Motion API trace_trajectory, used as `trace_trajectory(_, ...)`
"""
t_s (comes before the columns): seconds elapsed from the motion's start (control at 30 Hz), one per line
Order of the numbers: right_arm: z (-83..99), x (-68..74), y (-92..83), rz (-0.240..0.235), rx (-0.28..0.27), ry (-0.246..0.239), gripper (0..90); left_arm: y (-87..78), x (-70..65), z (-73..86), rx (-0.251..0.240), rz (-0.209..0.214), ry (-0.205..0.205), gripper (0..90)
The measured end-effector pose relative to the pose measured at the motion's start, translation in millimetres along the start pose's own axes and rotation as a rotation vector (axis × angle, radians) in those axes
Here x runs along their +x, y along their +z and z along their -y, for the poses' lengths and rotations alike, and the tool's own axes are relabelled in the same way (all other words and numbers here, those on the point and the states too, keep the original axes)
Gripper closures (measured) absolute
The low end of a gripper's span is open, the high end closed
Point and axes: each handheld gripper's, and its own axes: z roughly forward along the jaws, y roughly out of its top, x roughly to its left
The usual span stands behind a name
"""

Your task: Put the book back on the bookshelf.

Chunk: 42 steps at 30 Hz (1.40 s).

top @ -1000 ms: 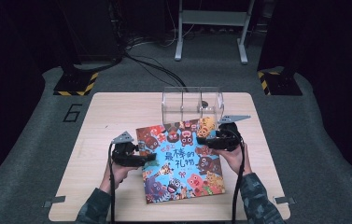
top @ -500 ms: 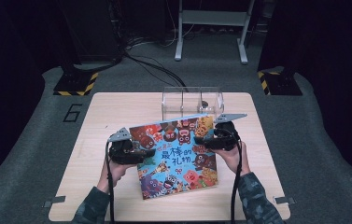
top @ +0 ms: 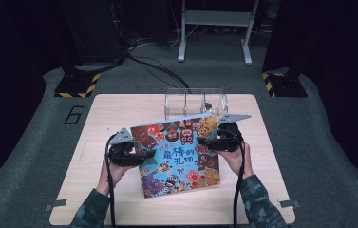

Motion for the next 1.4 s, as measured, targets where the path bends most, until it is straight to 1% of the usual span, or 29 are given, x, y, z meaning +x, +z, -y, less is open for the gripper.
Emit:
trace_trajectory(0.07,-2.4,1.2,-0.7,0.006,-0.005,-0.016,44.3,-2.1,-1.4,-1.1,-0.010,-0.009,0.009,44.1)
trace_trajectory(0.1,-3.0,2.5,-1.3,0.009,-0.001,-0.008,44.2,-2.1,-1.4,-1.1,-0.010,-0.009,0.009,44.4)
trace_trajectory(0.13,-3.0,2.5,-1.3,0.009,-0.001,-0.008,44.2,-3.5,-1.1,-1.7,-0.006,-0.012,0.020,44.4)
trace_trajectory(0.17,-3.7,2.6,-1.2,0.010,-0.004,-0.020,44.0,-4.0,-1.7,-1.6,-0.011,-0.015,0.024,44.6)
trace_trajectory(0.27,-4.4,4.7,-1.8,0.015,-0.012,-0.021,43.7,-6.1,-3.5,-2.2,-0.014,-0.020,0.026,45.0)
trace_trajectory(0.3,-5.0,4.7,-2.1,0.013,-0.017,-0.032,43.6,-6.6,-3.0,-2.6,-0.015,-0.021,0.038,45.4)
trace_trajectory(0.33,-5.0,4.7,-2.1,0.013,-0.017,-0.032,43.6,-6.7,-2.9,-3.0,-0.019,-0.026,0.042,45.4)
trace_trajectory(0.47,-6.6,6.0,-3.2,0.018,-0.020,-0.031,43.2,-8.2,-3.9,-3.7,-0.032,-0.032,0.048,46.6)
trace_trajectory(0.5,-7.3,6.1,-3.4,0.017,-0.021,-0.038,43.1,-8.6,-4.0,-3.8,-0.035,-0.032,0.048,46.9)
trace_trajectory(0.57,-7.8,6.4,-3.3,0.018,-0.023,-0.040,42.8,-9.7,-4.4,-4.6,-0.043,-0.040,0.051,47.2)
trace_trajectory(0.6,-8.4,7.1,-3.5,0.021,-0.019,-0.033,42.7,-10.2,-4.9,-4.7,-0.047,-0.041,0.048,47.6)
trace_trajectory(0.63,-9.0,6.8,-3.3,0.020,-0.023,-0.044,42.5,-11.1,-5.1,-5.3,-0.050,-0.043,0.050,47.9)
trace_trajectory(0.7,-9.9,8.2,-3.8,0.022,-0.024,-0.044,42.5,-12.2,-5.9,-5.8,-0.063,-0.054,0.052,48.6)
trace_trajectory(0.73,-10.8,9.3,-4.2,0.021,-0.025,-0.046,42.4,-13.8,-5.7,-6.6,-0.057,-0.053,0.059,49.5)
trace_trajectory(0.77,-10.8,9.3,-4.2,0.021,-0.025,-0.046,42.4,-14.5,-5.5,-7.1,-0.063,-0.062,0.069,49.5)
trace_trajectory(0.8,-11.4,9.1,-3.9,0.018,-0.027,-0.054,42.4,-15.7,-5.6,-7.6,-0.063,-0.063,0.074,49.8)
trace_trajectory(0.83,-11.9,9.8,-4.1,0.017,-0.027,-0.056,42.4,-16.2,-5.7,-7.6,-0.074,-0.071,0.080,50.1)
trace_trajectory(0.87,-12.6,10.5,-4.5,0.016,-0.027,-0.068,42.3,-17.5,-6.3,-7.8,-0.076,-0.070,0.080,51.3)
trace_trajectory(0.9,-12.6,10.5,-4.5,0.016,-0.027,-0.068,42.3,-18.5,-6.4,-7.8,-0.079,-0.069,0.085,51.3)
trace_trajectory(0.93,-13.0,11.4,-4.6,0.016,-0.031,-0.078,42.2,-19.0,-6.2,-8.2,-0.087,-0.078,0.089,52.3)
trace_trajectory(1.0,-13.5,11.6,-4.5,0.013,-0.031,-0.081,42.2,-20.7,-6.3,-8.2,-0.086,-0.074,0.092,52.8)
trace_trajectory(1.03,-13.8,13.1,-4.7,0.018,-0.032,-0.073,42.3,-20.8,-6.0,-8.4,-0.093,-0.080,0.098,53.3)
trace_trajectory(1.07,-14.8,13.5,-5.2,0.017,-0.026,-0.083,42.1,-21.7,-6.4,-8.5,-0.089,-0.079,0.102,53.9)
trace_trajectory(1.17,-16.0,13.2,-4.4,0.013,-0.025,-0.082,41.0,-22.7,-7.3,-8.4,-0.093,-0.075,0.106,54.2)
trace_trajectory(1.23,-17.3,13.3,-3.3,0.016,-0.017,-0.083,40.0,-24.1,-8.0,-7.8,-0.101,-0.082,0.121,55.2)
trace_trajectory(1.33,-19.1,15.1,-1.1,0.017,-0.005,-0.078,38.9,-25.8,-8.3,-5.4,-0.107,-0.090,0.123,56.2)
trace_trajectory(1.37,-20.0,14.8,-0.4,0.014,-0.005,-0.091,38.8,-26.9,-7.6,-4.5,-0.106,-0.084,0.128,56.4)
trace_trajectory(1.4,-20.0,14.8,-0.4,0.014,-0.005,-0.091,38.8,-28.1,-7.6,-4.0,-0.106,-0.086,0.128,56.4)
